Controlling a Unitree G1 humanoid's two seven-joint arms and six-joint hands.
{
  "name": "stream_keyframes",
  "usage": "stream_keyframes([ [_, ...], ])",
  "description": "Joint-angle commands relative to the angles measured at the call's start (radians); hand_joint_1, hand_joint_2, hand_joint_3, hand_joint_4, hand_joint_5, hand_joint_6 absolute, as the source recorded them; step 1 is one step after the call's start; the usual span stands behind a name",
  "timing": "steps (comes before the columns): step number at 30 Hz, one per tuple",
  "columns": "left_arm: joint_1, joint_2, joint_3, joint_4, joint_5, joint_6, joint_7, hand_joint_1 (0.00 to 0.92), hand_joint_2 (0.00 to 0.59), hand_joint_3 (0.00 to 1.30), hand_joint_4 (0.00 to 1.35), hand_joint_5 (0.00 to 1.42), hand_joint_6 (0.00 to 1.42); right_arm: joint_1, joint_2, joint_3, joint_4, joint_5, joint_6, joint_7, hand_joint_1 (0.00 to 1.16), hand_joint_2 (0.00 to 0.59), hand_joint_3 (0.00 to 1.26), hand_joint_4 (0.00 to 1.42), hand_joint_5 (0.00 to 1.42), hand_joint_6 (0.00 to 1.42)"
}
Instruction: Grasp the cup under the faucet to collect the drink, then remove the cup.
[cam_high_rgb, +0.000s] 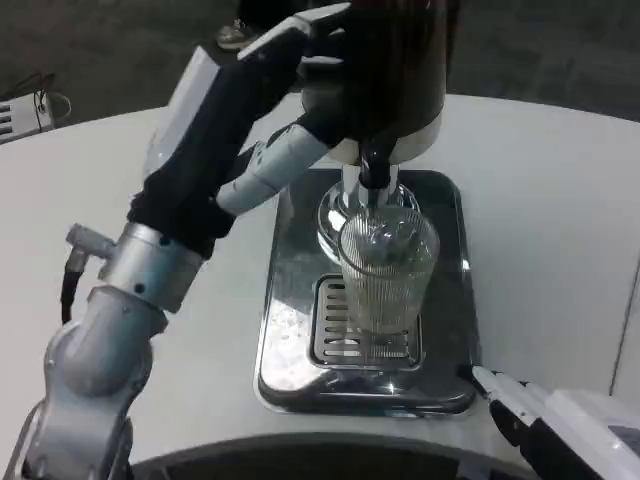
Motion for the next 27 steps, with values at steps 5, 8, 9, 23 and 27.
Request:
stream_keyframes([
  [5,-0.107,-0.018,-0.031,0.119,-0.066,0.054,-0.156,0.032,0.064,0.29,0.27,0.38,0.35,0.021,0.000,-0.004,-0.013,0.008,0.001,-0.027,0.48,0.511,0.00,0.00,0.00,0.00],
  [8,-0.122,-0.024,-0.035,0.143,-0.082,0.054,-0.196,0.032,0.064,0.28,0.27,0.38,0.35,0.022,0.002,-0.007,-0.013,0.010,0.001,-0.029,0.48,0.511,0.00,0.00,0.00,0.00],
  [9,-0.122,-0.025,-0.037,0.148,-0.088,0.057,-0.210,0.032,0.064,0.27,0.27,0.38,0.35,0.023,0.001,-0.008,-0.013,0.011,0.002,-0.029,0.48,0.511,0.00,0.00,0.00,0.00],
  [23,-0.126,0.004,-0.055,0.214,-0.081,0.113,-0.351,0.000,0.061,0.17,0.16,0.28,0.32,0.013,-0.012,-0.004,-0.013,0.020,0.012,-0.022,0.49,0.511,0.01,0.00,0.00,0.00],
  [27,-0.135,0.040,-0.088,0.211,-0.002,0.042,-0.352,0.000,0.062,0.16,0.13,0.24,0.27,0.007,-0.016,0.002,-0.013,0.019,0.021,-0.020,0.49,0.511,0.01,0.00,0.00,0.00],
])
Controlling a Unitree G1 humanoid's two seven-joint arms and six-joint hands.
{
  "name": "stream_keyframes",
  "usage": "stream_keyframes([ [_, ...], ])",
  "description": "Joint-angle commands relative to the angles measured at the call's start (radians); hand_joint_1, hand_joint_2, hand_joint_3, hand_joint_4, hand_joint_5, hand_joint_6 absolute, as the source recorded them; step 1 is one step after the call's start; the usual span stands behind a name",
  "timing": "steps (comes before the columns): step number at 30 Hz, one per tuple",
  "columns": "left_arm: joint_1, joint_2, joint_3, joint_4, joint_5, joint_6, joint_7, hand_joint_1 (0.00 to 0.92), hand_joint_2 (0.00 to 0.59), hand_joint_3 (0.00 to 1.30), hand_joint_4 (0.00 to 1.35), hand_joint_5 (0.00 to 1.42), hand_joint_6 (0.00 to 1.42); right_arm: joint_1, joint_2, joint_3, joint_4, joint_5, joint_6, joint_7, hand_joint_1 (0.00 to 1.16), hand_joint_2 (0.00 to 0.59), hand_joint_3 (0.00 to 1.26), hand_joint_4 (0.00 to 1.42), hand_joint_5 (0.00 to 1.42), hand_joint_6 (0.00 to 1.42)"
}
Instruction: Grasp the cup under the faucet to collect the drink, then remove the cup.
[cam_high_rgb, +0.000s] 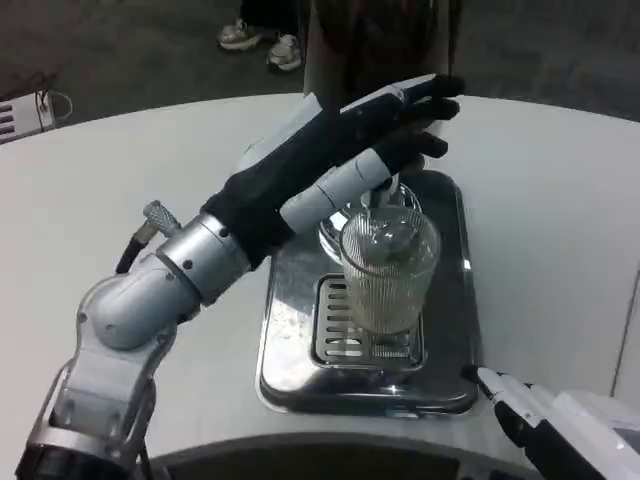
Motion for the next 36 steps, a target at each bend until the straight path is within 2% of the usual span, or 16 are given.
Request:
stream_keyframes([
  [1,-0.008,0.046,-0.047,0.019,0.085,-0.057,-0.025,0.000,0.062,0.16,0.12,0.24,0.27,-0.006,-0.012,0.008,-0.013,0.007,0.013,-0.003,0.49,0.511,0.01,0.00,0.00,0.00],
  [11,-0.070,0.096,-0.137,0.117,0.184,-0.165,-0.068,0.000,0.066,0.15,0.11,0.21,0.24,-0.004,-0.009,0.012,-0.013,0.002,0.025,-0.012,0.49,0.511,0.01,0.00,0.00,0.00],
  [19,-0.086,0.111,-0.163,0.175,0.224,-0.250,-0.050,0.000,0.076,0.16,0.11,0.20,0.22,0.000,0.001,0.010,-0.013,-0.004,0.028,-0.012,0.49,0.511,0.01,0.00,0.00,0.00],
  [23,-0.085,0.117,-0.169,0.182,0.235,-0.270,-0.043,0.000,0.076,0.17,0.10,0.18,0.22,0.004,0.020,-0.004,-0.013,0.019,0.042,-0.026,0.49,0.509,0.01,0.00,0.00,0.00],
  [25,-0.083,0.119,-0.169,0.179,0.239,-0.276,-0.041,0.000,0.076,0.17,0.10,0.18,0.23,0.008,0.030,-0.016,-0.013,0.054,0.062,-0.038,0.49,0.464,0.01,0.00,0.00,0.00],
  [29,-0.077,0.122,-0.167,0.173,0.241,-0.279,-0.041,0.000,0.076,0.17,0.10,0.18,0.23,0.024,0.067,-0.080,0.007,0.221,0.112,-0.152,0.58,0.327,0.00,0.00,0.06,0.04],
  [31,-0.074,0.125,-0.166,0.168,0.240,-0.278,-0.041,0.000,0.077,0.17,0.10,0.18,0.23,0.027,0.080,-0.112,0.037,0.307,0.123,-0.212,0.63,0.286,0.00,0.00,0.07,0.06],
  [33,-0.071,0.129,-0.165,0.164,0.239,-0.277,-0.042,0.000,0.070,0.17,0.10,0.18,0.23,0.013,0.084,-0.141,0.091,0.393,0.124,-0.282,0.64,0.278,0.00,0.00,0.07,0.06],
  [36,-0.068,0.132,-0.165,0.158,0.237,-0.272,-0.042,0.000,0.068,0.17,0.10,0.18,0.24,-0.004,0.068,-0.152,0.154,0.467,0.109,-0.363,0.67,0.258,0.00,0.00,0.07,0.05],
])
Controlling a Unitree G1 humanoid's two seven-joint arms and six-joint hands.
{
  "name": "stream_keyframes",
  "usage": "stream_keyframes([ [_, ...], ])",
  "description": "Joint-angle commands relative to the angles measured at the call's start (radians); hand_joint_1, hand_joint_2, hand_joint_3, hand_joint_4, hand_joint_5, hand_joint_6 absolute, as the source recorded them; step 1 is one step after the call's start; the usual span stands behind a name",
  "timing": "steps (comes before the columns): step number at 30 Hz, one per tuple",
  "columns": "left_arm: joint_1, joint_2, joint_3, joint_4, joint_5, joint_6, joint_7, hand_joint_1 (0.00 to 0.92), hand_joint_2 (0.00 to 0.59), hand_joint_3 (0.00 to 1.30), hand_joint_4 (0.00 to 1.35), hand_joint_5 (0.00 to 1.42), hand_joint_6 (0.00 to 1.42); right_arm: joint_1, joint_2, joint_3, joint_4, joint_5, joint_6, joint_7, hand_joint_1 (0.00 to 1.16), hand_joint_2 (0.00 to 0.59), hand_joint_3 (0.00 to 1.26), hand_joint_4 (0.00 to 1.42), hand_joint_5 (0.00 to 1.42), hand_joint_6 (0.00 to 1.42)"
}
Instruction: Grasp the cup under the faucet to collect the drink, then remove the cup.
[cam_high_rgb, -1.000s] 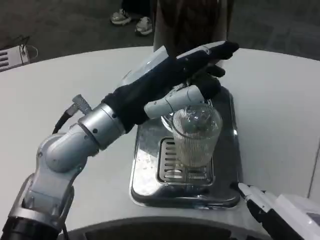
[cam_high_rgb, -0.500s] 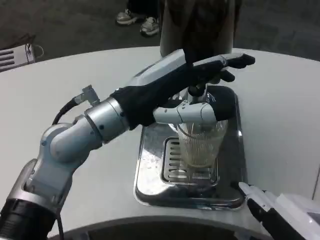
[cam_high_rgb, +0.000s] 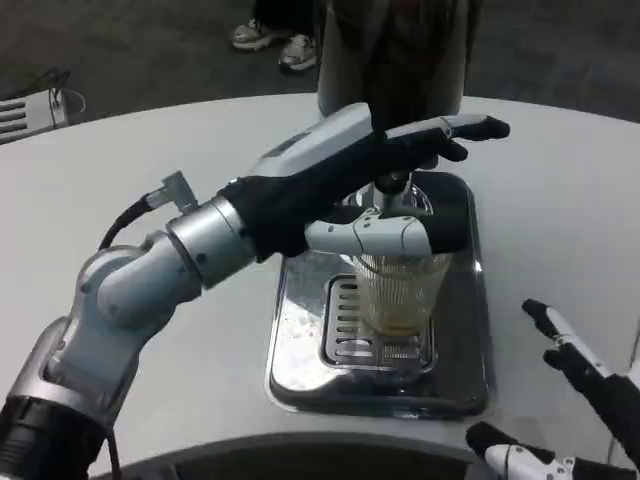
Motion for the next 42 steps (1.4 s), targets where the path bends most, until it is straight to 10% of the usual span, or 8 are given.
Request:
stream_keyframes([
  [1,0.046,0.014,-0.039,0.007,0.038,0.018,-0.041,0.000,0.068,0.17,0.10,0.18,0.24,-0.014,-0.020,-0.015,0.085,0.099,-0.010,-0.110,0.67,0.257,0.00,0.00,0.07,0.05],
  [17,0.058,0.019,-0.031,-0.021,0.029,0.043,-0.037,0.000,0.066,0.18,0.10,0.18,0.24,-0.270,-0.123,0.062,0.472,0.251,-0.086,-0.432,0.71,0.229,0.00,0.00,0.00,0.00],
  [42,0.066,0.046,-0.004,-0.033,0.014,0.042,-0.038,0.000,0.069,0.20,0.11,0.18,0.24,-0.551,-0.194,0.163,0.776,0.387,-0.144,-0.532,0.77,0.202,0.00,0.00,0.00,0.00],
])
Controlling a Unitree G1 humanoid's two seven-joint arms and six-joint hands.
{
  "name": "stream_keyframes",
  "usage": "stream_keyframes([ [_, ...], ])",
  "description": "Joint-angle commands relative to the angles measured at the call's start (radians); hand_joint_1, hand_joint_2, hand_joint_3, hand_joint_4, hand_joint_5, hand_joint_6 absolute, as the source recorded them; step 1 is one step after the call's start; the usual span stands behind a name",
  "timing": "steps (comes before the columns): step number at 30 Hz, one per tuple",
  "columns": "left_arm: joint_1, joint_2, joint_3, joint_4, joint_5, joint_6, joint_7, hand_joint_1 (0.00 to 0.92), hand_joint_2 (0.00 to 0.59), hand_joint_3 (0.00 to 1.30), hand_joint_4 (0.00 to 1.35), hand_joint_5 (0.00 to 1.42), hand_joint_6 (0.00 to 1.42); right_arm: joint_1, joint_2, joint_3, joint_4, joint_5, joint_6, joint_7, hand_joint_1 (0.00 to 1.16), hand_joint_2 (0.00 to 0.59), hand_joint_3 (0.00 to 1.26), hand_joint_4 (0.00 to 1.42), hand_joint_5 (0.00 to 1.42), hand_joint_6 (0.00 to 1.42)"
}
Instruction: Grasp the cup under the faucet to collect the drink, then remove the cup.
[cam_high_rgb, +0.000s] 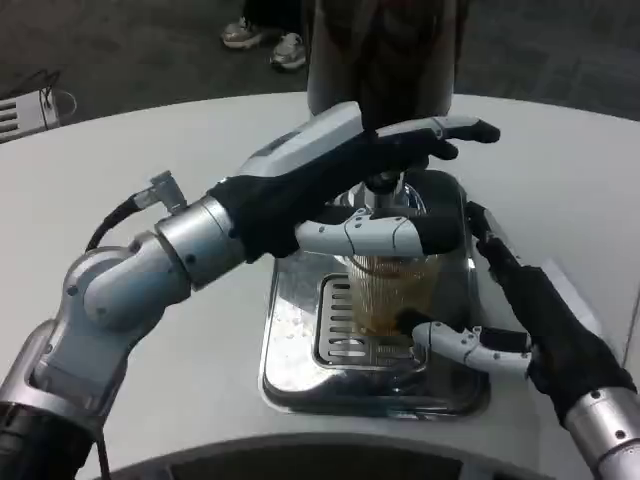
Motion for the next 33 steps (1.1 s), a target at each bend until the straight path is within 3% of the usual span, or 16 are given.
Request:
stream_keyframes([
  [1,0.040,0.022,-0.019,0.021,0.021,0.012,-0.038,0.000,0.070,0.20,0.11,0.18,0.24,-0.043,-0.001,0.016,0.046,0.015,-0.019,-0.026,0.77,0.202,0.00,0.00,0.00,0.00],
  [12,0.077,0.010,0.032,0.018,-0.010,-0.023,0.028,0.000,0.078,0.22,0.16,0.22,0.26,-0.119,0.004,0.039,0.144,0.032,-0.027,-0.060,0.78,0.202,0.00,0.00,0.00,0.00],
  [24,0.216,-0.101,0.187,-0.055,-0.039,-0.176,0.300,0.000,0.102,0.34,0.29,0.36,0.39,-0.137,-0.002,0.051,0.180,0.055,-0.039,-0.065,0.78,0.202,0.00,0.00,0.00,0.00],
  [33,0.403,-0.112,0.283,-0.251,-0.021,-0.187,0.412,0.000,0.106,0.37,0.33,0.40,0.43,-0.131,-0.003,0.052,0.181,0.068,-0.046,-0.068,0.78,0.202,0.00,0.00,0.00,0.00],
])
